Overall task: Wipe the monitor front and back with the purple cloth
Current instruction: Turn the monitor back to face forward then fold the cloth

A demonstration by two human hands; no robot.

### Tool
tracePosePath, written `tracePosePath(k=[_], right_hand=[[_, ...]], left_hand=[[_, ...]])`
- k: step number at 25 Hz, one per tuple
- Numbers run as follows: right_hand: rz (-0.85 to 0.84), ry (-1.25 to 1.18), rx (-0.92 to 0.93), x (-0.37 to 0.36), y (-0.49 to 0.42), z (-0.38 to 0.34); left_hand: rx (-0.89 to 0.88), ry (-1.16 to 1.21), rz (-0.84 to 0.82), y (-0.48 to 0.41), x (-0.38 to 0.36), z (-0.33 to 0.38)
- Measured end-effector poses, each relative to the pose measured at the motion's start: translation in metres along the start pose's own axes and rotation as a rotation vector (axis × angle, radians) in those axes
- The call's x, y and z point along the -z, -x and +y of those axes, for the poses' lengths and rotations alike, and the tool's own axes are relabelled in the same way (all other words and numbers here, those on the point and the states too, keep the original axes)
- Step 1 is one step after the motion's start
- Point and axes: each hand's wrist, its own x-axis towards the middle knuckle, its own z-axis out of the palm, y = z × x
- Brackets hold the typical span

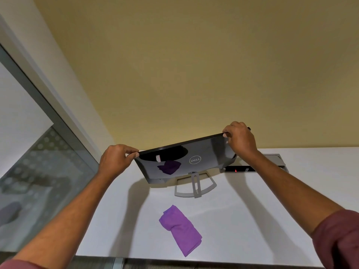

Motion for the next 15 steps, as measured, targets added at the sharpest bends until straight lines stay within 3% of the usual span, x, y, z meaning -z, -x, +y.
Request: tracePosePath(k=[15], right_hand=[[-0.049, -0.031, 0.010, -0.005, -0.027, -0.016]], left_hand=[[0.042, 0.092, -0.076, 0.051, 0.015, 0.007]])
